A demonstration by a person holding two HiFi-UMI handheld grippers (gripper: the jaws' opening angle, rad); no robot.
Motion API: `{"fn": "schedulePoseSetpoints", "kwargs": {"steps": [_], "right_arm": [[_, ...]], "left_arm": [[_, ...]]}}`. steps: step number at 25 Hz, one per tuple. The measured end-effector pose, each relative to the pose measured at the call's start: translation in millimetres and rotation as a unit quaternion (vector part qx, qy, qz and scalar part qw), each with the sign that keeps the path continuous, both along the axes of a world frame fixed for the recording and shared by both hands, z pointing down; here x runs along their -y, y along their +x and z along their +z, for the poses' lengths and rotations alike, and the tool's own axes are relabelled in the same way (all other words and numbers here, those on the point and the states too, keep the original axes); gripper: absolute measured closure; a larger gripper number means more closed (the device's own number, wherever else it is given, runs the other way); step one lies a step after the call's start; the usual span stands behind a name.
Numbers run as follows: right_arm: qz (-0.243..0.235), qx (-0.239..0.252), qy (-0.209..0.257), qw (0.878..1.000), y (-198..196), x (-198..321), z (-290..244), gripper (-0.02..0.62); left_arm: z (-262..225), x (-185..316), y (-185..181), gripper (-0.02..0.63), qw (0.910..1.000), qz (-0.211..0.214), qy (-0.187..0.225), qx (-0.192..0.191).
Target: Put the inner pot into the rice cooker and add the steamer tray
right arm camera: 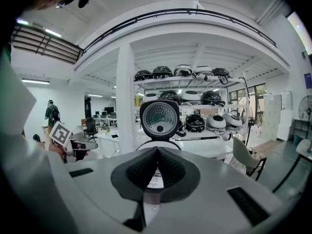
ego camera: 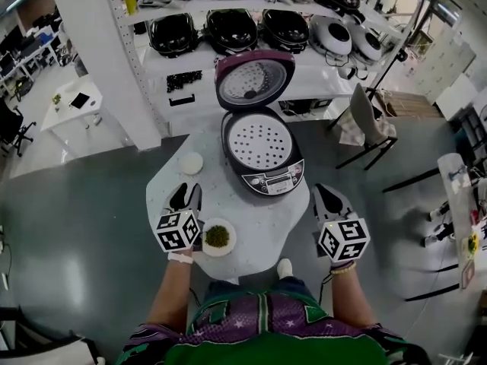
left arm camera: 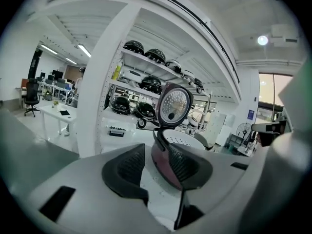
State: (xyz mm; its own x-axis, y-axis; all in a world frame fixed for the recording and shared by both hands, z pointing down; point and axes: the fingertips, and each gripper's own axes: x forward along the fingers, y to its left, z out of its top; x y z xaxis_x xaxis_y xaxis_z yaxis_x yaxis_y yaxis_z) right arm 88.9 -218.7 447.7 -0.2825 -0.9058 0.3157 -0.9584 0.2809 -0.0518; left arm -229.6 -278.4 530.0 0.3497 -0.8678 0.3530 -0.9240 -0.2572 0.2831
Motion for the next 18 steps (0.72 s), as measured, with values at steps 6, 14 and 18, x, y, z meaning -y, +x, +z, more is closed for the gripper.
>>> {"fn": "schedulePoseSetpoints", "kwargs": {"steps": [6, 14, 18], "right_arm": [[-0.029, 0.018, 0.008, 0.999, -41, -9, -14, 0.589], [-0.079, 0.024, 0.044, 0.996, -34, -31, -52, 0.589], [-0.088, 0.027, 0.067, 0.993, 1, -55, -80, 0.589]], "left_arm": [[-19, -39, -36, 0.434, 0.9997, -0.003, 0.014, -0.020], [-81, -122, -31, 0.456, 0.9967, -0.012, 0.072, -0.035], [-113, -157, -13, 0.459, 0.9927, -0.027, 0.099, -0.063]]}}
